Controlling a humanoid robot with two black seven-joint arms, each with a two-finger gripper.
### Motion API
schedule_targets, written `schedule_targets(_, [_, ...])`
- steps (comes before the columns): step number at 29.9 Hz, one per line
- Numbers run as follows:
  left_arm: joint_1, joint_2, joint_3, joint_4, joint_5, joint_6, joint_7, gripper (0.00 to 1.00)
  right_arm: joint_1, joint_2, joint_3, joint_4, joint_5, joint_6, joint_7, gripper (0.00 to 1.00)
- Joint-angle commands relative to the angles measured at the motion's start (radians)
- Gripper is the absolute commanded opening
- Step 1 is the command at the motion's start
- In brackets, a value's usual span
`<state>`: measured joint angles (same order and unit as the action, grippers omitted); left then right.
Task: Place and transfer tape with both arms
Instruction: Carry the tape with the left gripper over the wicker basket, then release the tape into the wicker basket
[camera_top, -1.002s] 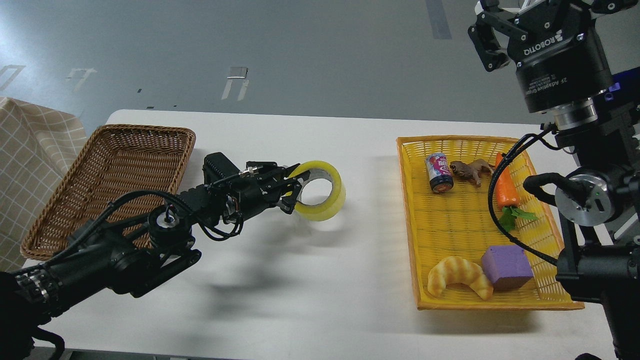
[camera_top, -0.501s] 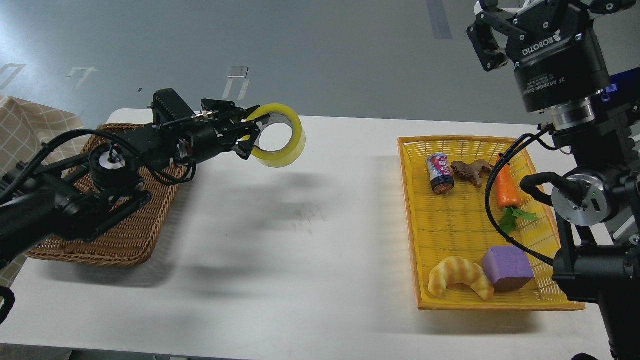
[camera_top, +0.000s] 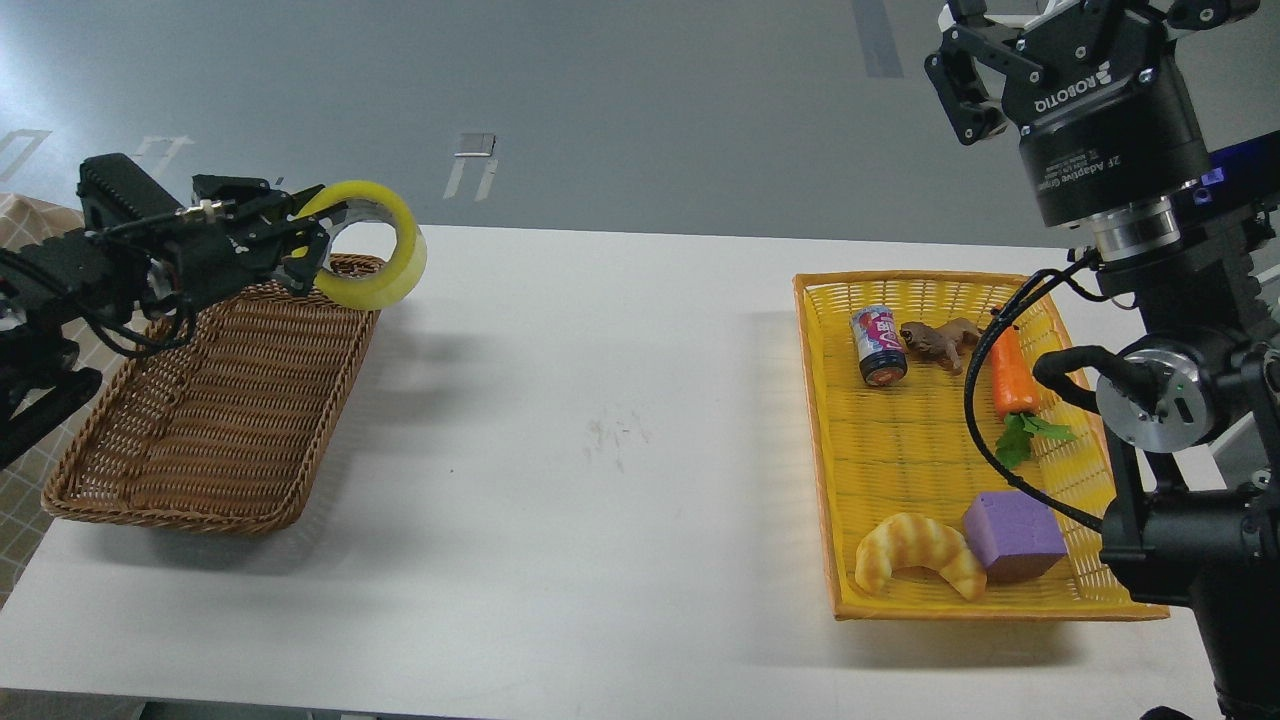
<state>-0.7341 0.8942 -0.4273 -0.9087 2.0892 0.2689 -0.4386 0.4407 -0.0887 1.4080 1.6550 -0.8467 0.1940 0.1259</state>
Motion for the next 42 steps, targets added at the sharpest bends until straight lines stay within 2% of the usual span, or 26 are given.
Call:
schedule_targets(1, [0.051,0.028,-0.001,0.036,-0.030,0.035,-0.015,0.14,-0.007,0.000,-0.001,0.000,0.001,0.001,0.000,1.00])
schedule_targets(4, [0.084,0.032,-0.001,0.063,-0.047,0.065,-0.017,0.15,-0.007,0.000,-0.001,0.002,0.002,0.004,0.000,1.00])
schedule_targets(8, [0.139,0.037,-0.001,0.106,-0.087,0.101,-0.041,0.15,-0.007,0.000,-0.003,0.003,0.002,0.005,0.000,1.00])
schedule_targets(16, [0.171,0.035,0.001,0.172,-0.138,0.101,-0.050,0.16,-0.007,-0.002,-0.003,0.000,0.000,0.005,0.000,1.00])
schedule_targets(17, [0.188,0.019,0.001,0.209,-0.153,0.101,-0.050,0.17,-0.007,-0.002,-0.003,0.000,0.000,0.005,0.000,1.00])
schedule_targets(23, [0.199,-0.014,0.021,0.249,-0.175,0.101,-0.050,0.18,-0.008,-0.002,-0.003,0.000,0.000,0.004,0.000,1.00])
schedule_targets(28, [0.199,-0.070,0.070,0.356,-0.238,0.102,-0.050,0.19,-0.007,-0.003,-0.003,0.000,-0.005,0.004,-0.002,1.00])
schedule_targets(30, [0.199,-0.070,0.070,0.356,-0.238,0.102,-0.050,0.19,-0.007,-0.003,-0.003,0.000,-0.005,0.004,-0.002,1.00])
schedule_targets(31, [0.199,-0.092,0.074,0.378,-0.267,0.102,-0.050,0.24,-0.007,-0.005,-0.003,-0.001,-0.008,0.004,-0.008,1.00])
schedule_targets(34, [0.199,-0.100,0.074,0.386,-0.276,0.101,-0.050,0.29,-0.008,-0.005,-0.003,-0.001,-0.008,0.004,-0.008,1.00])
schedule_targets(35, [0.199,-0.106,0.074,0.405,-0.284,0.098,-0.050,0.42,-0.010,-0.005,-0.003,-0.001,-0.008,0.001,-0.009,1.00])
schedule_targets(36, [0.199,-0.106,0.074,0.412,-0.284,0.098,-0.050,0.47,-0.010,-0.005,-0.003,-0.001,-0.009,0.001,-0.009,1.00])
schedule_targets(37, [0.200,-0.110,0.074,0.418,-0.285,0.098,-0.050,0.57,-0.008,-0.005,-0.003,-0.001,-0.009,-0.001,-0.009,1.00])
schedule_targets(38, [0.200,-0.110,0.074,0.418,-0.285,0.098,-0.050,0.57,-0.008,-0.005,-0.003,-0.001,-0.009,-0.001,-0.009,1.00])
schedule_targets(39, [0.199,-0.112,0.074,0.424,-0.287,0.098,-0.050,0.71,-0.010,-0.003,-0.003,-0.001,-0.009,-0.001,-0.009,1.00])
schedule_targets(40, [0.199,-0.112,0.074,0.424,-0.287,0.098,-0.050,0.72,-0.010,-0.003,-0.003,-0.001,-0.009,-0.001,-0.009,1.00])
schedule_targets(42, [0.197,-0.110,0.074,0.427,-0.296,0.098,-0.050,0.89,-0.010,-0.002,-0.003,-0.001,-0.009,-0.001,-0.009,1.00])
